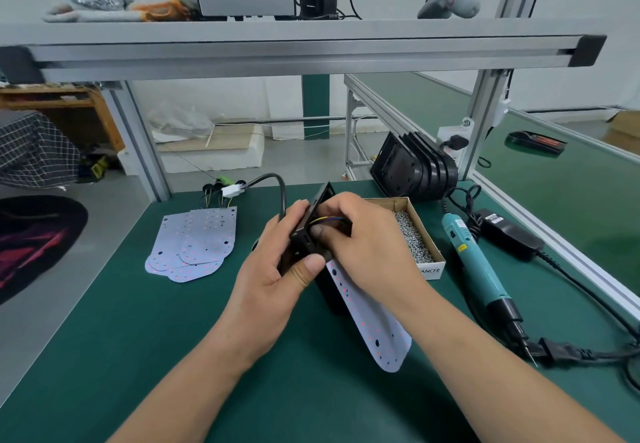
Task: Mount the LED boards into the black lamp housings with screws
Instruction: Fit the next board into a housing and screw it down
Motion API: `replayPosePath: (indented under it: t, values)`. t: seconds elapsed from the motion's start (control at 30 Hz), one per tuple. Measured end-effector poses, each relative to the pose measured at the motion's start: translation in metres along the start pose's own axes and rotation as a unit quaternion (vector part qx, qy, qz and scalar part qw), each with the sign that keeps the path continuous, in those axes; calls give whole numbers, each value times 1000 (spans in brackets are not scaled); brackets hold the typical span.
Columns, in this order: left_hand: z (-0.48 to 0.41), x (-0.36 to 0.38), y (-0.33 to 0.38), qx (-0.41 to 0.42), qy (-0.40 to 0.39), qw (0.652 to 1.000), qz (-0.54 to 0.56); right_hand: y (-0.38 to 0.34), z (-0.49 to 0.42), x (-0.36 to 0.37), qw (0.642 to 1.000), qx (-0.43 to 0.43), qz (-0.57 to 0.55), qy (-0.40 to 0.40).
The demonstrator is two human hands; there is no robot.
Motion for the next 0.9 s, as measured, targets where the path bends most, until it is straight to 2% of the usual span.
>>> replayPosePath:
  t: [0.1, 0.23, 0.37, 0.5, 0.6, 0.7, 0.8, 0.83, 0.9]
  values:
    - [0, 1, 5, 7, -9, 1000, -8, 0, 0, -1, 999, 9, -38, 20]
    - [0, 4, 7, 12, -6, 1000, -10, -1, -2, 2, 995, 17, -101, -8]
    - [1, 1, 4, -11, -4, 1000, 13, -1, -2, 7, 996, 2, -71, -62]
    - [2, -2, 2, -25, -34, 999, -18, 10, 0, 1, 995, 35, -88, -12]
    - [4, -4, -3, -55, -61, 997, -15, 11, 0, 4, 995, 36, -88, -3]
    - [2, -10, -7, -52, -21, 998, -4, 7, -1, 8, 996, 17, -84, -27]
    - [0, -12, -10, -33, 46, 998, 0, 3, -2, 5, 997, -38, -33, -64]
    - [0, -13, -13, -33, 66, 997, -13, 3, -1, 1, 997, -57, -29, -45]
    - [-1, -15, -21, -37, 87, 995, -31, 11, -1, -14, 996, -57, -59, 43]
Point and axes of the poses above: each hand's wrist, its own z-axis away from the middle knuckle, its own x-axis out of the palm, y = z × x, the point moved 8 cm from there along -z, towards the middle knuckle
